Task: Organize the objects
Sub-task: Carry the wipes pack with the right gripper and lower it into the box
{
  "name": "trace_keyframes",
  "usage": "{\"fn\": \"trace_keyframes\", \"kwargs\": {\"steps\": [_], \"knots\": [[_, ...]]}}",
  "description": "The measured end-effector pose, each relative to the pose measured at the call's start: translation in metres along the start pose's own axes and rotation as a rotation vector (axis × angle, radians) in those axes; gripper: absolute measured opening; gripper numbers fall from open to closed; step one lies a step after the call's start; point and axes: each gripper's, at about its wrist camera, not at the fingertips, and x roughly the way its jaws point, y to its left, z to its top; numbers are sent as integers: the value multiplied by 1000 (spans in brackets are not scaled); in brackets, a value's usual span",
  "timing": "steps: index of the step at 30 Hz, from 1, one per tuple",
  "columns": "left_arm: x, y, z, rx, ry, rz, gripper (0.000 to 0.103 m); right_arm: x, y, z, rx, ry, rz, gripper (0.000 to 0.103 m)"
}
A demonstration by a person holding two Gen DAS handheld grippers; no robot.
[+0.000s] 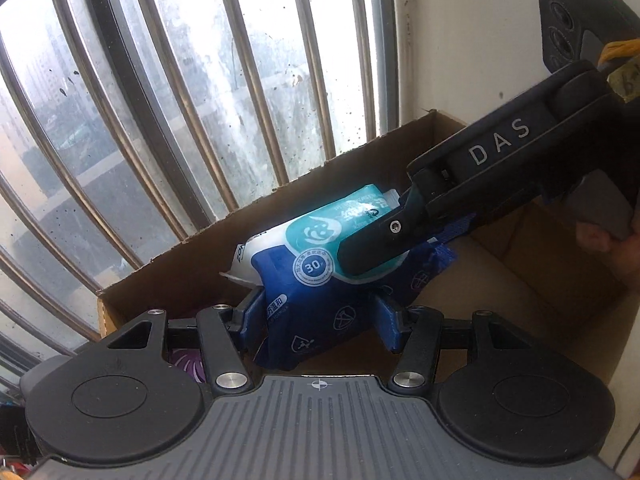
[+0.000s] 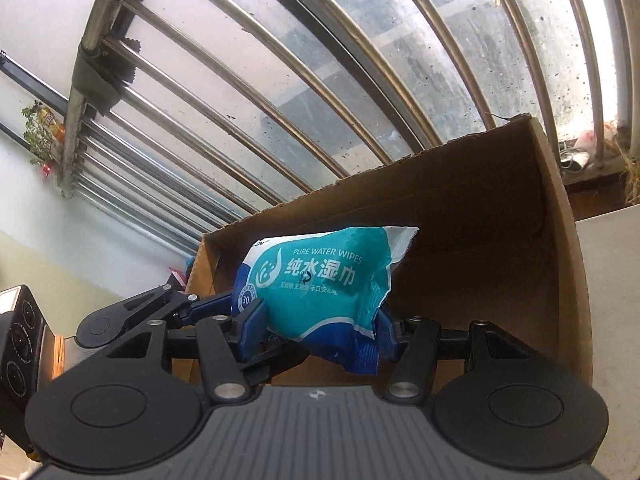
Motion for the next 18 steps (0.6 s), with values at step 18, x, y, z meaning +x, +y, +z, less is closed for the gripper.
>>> {"fn": "trace_keyframes", "kwargs": {"steps": [18], "knots": [[-2, -12, -11, 135, 43, 133, 55, 60, 1, 6, 12, 90, -13, 60]]}}
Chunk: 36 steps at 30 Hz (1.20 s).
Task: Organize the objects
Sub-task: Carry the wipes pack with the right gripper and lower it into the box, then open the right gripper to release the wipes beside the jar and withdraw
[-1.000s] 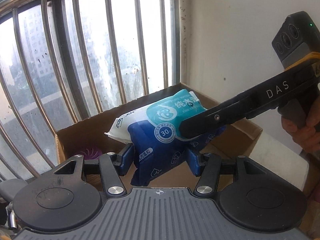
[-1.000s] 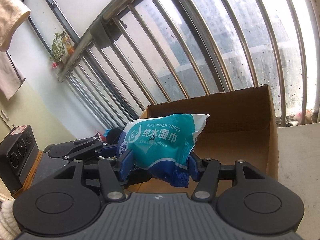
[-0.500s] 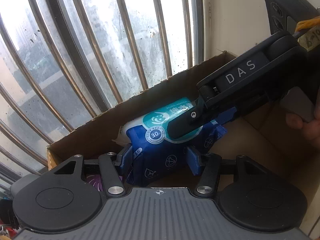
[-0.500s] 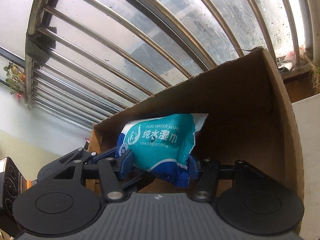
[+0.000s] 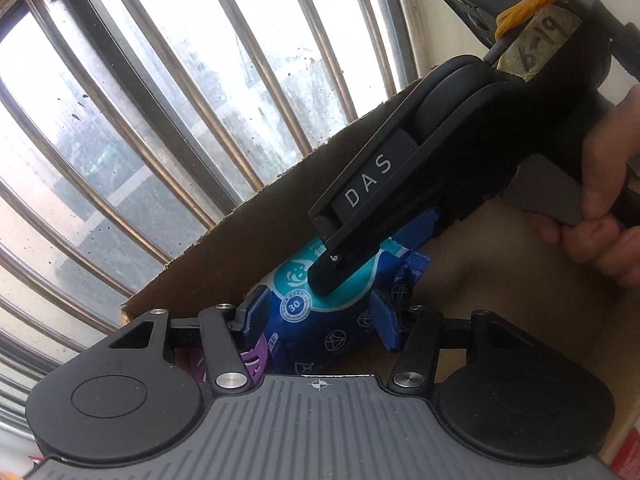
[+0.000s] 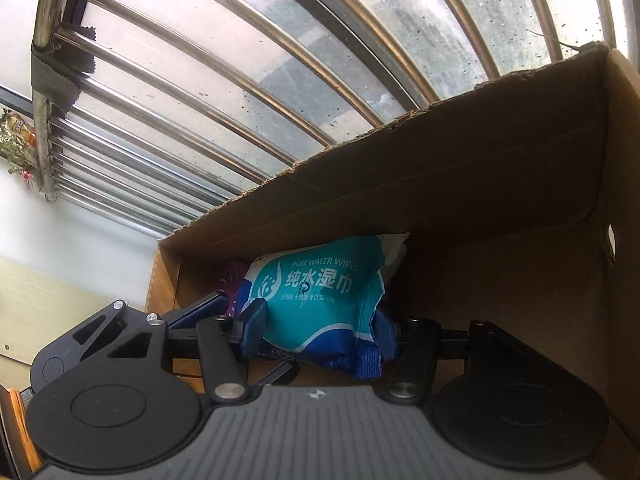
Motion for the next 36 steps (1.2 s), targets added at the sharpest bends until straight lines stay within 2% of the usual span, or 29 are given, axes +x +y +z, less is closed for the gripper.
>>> {"fn": "trace_keyframes", "kwargs": {"steps": [5, 6, 7, 10, 12, 14, 18, 20, 21, 30, 36], "knots": [[-2, 1, -8, -25, -9, -5, 56, -1, -7, 0, 35, -1, 20, 62], [-3, 1, -9, -28, -11, -2, 56, -2, -9, 0, 41, -1, 25, 66], [-6, 1, -11, -29, -16, 0, 57, -1, -10, 2, 47, 0, 24, 77], [-16, -1, -15, -30, -28, 3, 58, -5, -7, 4, 51, -36, -21, 93], [-24, -3, -17, -31, -36, 4, 59, -10, -3, 5, 44, -57, -49, 100], [-32, -5, -18, -35, -42, 10, 61, -16, 1, 5, 25, -78, -64, 100], [-54, -10, -27, -26, -73, 55, 73, -38, 11, -2, -1, -127, -108, 100], [-59, -12, -20, -10, -107, 78, 74, -52, 18, -9, -18, -150, -104, 100], [-72, -20, -27, -6, -127, 82, 75, -61, 22, -13, -32, -160, -101, 100], [-125, -50, -38, -26, -257, 89, 91, -124, 48, -51, -71, -241, -57, 100], [-160, -69, -54, -17, -312, 85, 97, -165, 73, -90, -213, -276, -133, 100]]}}
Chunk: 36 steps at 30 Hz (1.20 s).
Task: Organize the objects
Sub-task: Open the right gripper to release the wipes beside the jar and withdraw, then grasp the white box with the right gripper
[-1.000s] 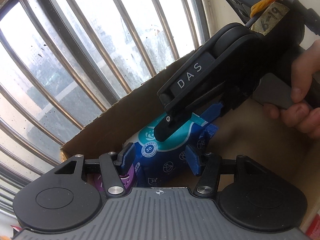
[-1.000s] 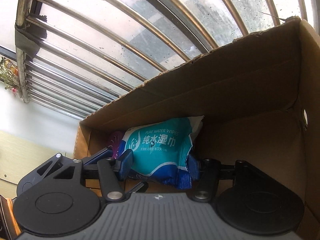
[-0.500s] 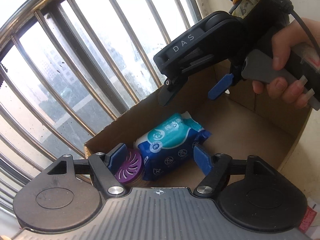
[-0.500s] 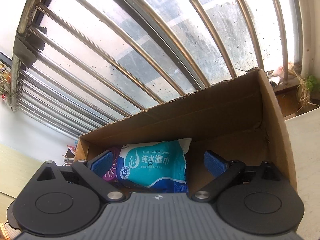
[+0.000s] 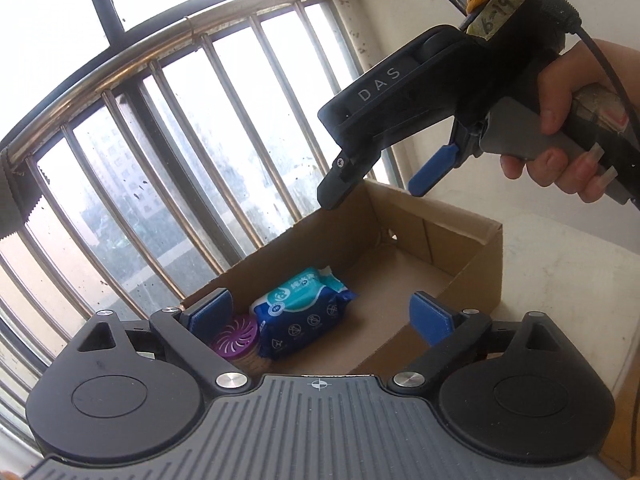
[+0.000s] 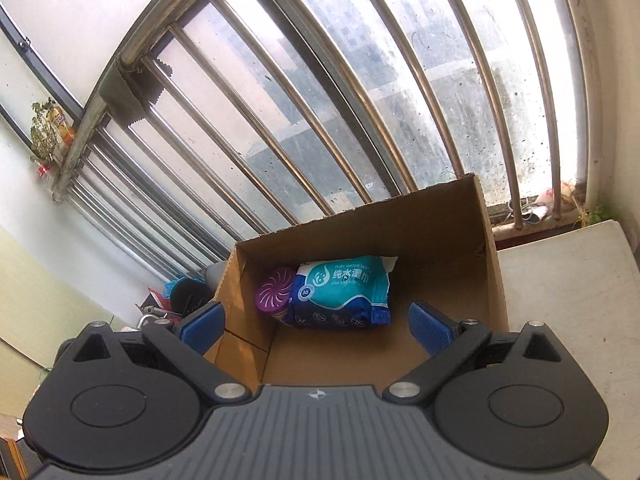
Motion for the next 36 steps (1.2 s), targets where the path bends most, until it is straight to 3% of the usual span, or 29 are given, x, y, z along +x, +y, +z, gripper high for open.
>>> {"fn": "trace_keyframes", "kwargs": {"steps": [9, 20, 27, 32, 36], "knots": [[-39, -16, -26, -105, -24, -36, 97, -58, 13, -51, -107, -20, 21, 103], [-70, -26, -84, -247, -37, -101, 100, -78, 5, -130, -164, 24, 117, 103], [-84, -25, -131, -364, -43, -224, 100, -75, -6, -182, -146, 98, 162, 103], [-76, -38, -149, -359, -23, -250, 99, -57, -14, -203, -117, 114, 179, 103], [-71, -42, -161, -393, -5, -296, 99, -37, -29, -213, -21, 165, 212, 103]]}}
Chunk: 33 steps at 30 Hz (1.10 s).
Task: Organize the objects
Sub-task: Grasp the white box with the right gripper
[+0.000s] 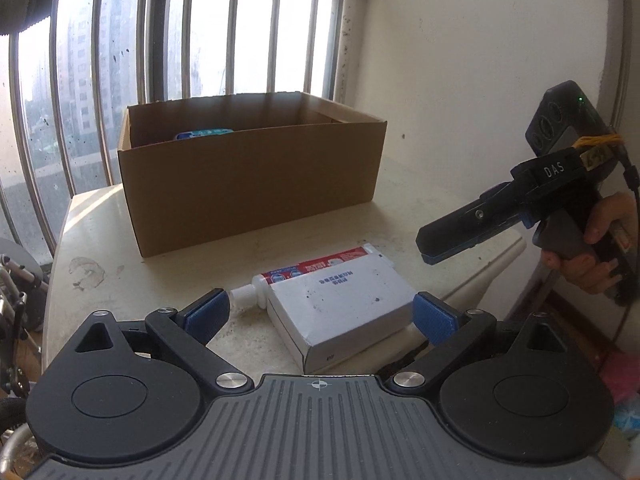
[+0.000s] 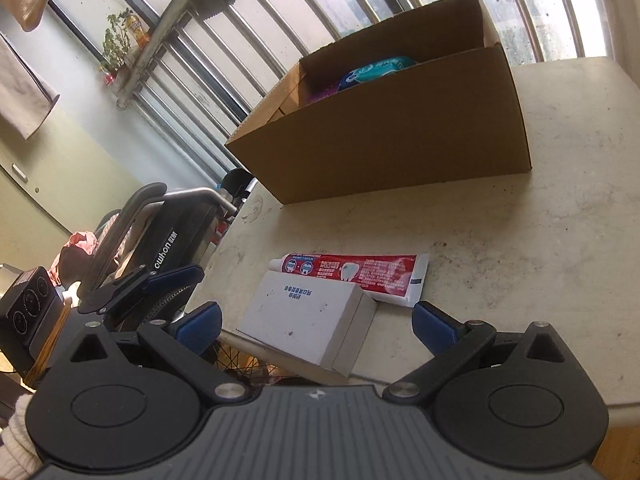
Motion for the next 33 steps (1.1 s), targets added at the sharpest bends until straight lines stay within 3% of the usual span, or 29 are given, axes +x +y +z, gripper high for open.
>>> {"fn": "trace_keyframes", "kwargs": {"steps": [11, 17, 23, 25, 33], "knots": [[22, -1, -18, 43, 52, -20, 95, 15, -15, -7, 45, 32, 30, 93], [34, 2, -19, 35, 59, -61, 85, 20, -13, -5, 37, 35, 48, 89], [51, 1, -24, 95, 66, -20, 79, 33, -5, -3, -5, 38, 42, 71], [51, 4, -26, 83, 55, -26, 76, 33, -1, -4, -49, 29, 1, 58], [47, 0, -26, 69, 45, -29, 75, 26, 11, -11, -105, 6, -30, 57]]}}
